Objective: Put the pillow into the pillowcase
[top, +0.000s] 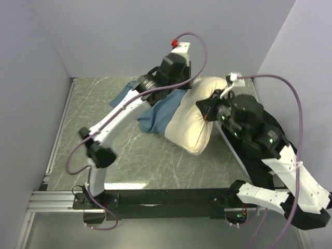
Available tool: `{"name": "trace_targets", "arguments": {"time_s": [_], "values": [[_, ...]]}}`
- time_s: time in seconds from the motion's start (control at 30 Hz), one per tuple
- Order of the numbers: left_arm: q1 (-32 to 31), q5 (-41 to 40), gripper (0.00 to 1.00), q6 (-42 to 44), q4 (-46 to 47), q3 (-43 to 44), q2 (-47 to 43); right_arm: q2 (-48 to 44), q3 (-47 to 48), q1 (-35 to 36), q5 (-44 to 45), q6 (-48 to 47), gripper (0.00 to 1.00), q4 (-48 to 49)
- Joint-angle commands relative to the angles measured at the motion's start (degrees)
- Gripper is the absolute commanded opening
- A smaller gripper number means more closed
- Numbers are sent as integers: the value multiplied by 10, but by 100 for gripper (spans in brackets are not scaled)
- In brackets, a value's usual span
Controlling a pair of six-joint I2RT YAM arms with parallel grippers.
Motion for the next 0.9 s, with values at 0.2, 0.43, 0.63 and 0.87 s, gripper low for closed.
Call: {"name": "trace_targets", "arguments": {"time_s": [0.2, 0.43, 0.63, 0.87], "values": [[96, -52, 1, -291, 262, -745, -523, 164, 26, 192, 59, -84, 0, 99], [97, -104, 29, -440, 199, -1034, -748, 287, -218, 336, 83, 46, 0, 232], [97, -181, 68, -425, 117, -988, -830, 272, -332, 354, 105, 113, 31, 257], [97, -215, 72, -321, 107, -890, -694, 158, -383, 374, 89, 137, 82, 234]]}}
